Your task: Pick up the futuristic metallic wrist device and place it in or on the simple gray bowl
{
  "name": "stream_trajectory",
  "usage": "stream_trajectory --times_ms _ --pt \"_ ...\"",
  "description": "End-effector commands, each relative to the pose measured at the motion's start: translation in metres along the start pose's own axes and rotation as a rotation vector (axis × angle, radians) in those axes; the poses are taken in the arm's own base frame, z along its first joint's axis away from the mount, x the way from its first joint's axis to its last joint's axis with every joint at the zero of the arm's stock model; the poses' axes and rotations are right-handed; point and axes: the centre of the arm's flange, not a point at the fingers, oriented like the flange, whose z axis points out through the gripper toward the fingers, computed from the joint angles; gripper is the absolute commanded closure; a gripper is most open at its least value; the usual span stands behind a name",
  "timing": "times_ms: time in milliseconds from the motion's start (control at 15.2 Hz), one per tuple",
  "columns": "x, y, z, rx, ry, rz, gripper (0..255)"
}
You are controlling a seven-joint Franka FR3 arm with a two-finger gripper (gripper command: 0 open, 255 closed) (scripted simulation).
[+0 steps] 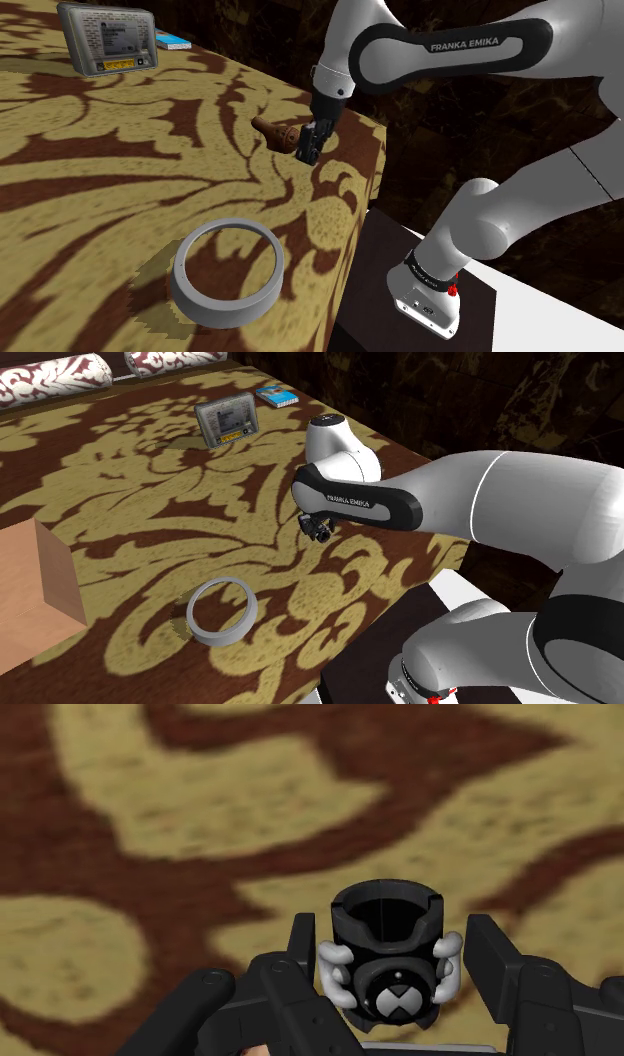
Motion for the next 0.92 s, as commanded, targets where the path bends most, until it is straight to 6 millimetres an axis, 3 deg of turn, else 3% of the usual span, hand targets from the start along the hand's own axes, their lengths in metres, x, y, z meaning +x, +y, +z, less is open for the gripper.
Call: stream_trajectory --times_ms 0,858 --pt "0.000 0.001 -0.011 0.000 -0.001 0.000 255" --pt "0.000 0.001 -0.078 0.000 -0.001 0.000 255"
